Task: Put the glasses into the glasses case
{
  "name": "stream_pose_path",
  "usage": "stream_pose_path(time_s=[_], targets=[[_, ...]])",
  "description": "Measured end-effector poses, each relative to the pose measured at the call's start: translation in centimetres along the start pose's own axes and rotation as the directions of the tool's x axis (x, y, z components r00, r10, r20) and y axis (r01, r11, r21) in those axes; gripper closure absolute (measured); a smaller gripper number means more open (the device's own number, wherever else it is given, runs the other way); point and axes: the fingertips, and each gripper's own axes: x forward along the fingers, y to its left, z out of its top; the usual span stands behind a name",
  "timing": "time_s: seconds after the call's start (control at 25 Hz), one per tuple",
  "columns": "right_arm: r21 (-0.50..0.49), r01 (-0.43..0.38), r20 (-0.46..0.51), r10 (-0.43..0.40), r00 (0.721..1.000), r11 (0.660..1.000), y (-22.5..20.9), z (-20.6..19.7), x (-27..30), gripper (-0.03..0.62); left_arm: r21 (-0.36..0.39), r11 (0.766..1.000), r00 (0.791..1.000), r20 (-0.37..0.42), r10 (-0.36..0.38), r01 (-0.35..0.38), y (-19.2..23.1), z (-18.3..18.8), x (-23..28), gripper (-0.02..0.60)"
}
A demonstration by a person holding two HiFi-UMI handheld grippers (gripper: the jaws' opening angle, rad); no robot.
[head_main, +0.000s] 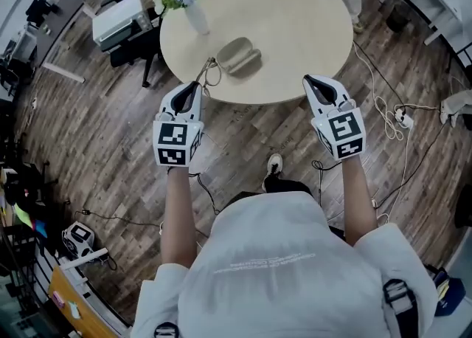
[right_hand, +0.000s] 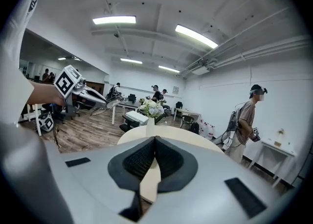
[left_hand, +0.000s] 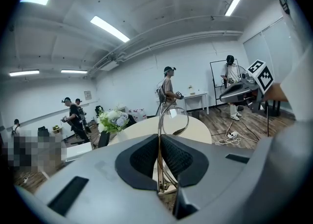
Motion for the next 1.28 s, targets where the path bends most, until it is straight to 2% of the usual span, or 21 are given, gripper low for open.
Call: stream_pose_path(time_s=[0.28,0.52,0.68,0.88,1.08,1.28], targets=[[0.053,0.024,-0.042,-0.022,0.999,0.998,-1.1,-0.9,3.4,0.594,-0.017,0.998,0.998,-0.014,-0.063,0.063,1.5,0.1,6.6,0.564],[0.101,0.087,-0.102,-0.077,0.992,0.991,-1.7,-1.7,6.2,0.594,-0.017,0.985,0.983,-0.055,-0.174,0.173,3.0,-2.0,12.3,0.563],[0.127,0.167,-0.159,-0.146,0.976,0.978,-2.1,-2.3,7.2,0.594,-0.037,0.968,0.963,-0.099,-0.251,0.248,3.7,-4.2,16.0,0.564],[0.161,0.247,-0.230,-0.207,0.951,0.956,-2.5,-3.8,8.6,0.594,-0.118,0.943,0.930,-0.168,-0.327,0.310,4.1,-7.9,20.9,0.563],[0.183,0.298,-0.297,-0.236,0.925,0.937,-2.6,-5.1,9.6,0.594,-0.228,0.910,0.892,-0.222,-0.394,0.346,2.7,-11.2,24.4,0.563],[0.187,0.310,-0.337,-0.235,0.912,0.932,-3.3,-6.5,11.1,0.594,-0.270,0.893,0.868,-0.256,-0.426,0.359,1.5,-13.7,27.8,0.565]])
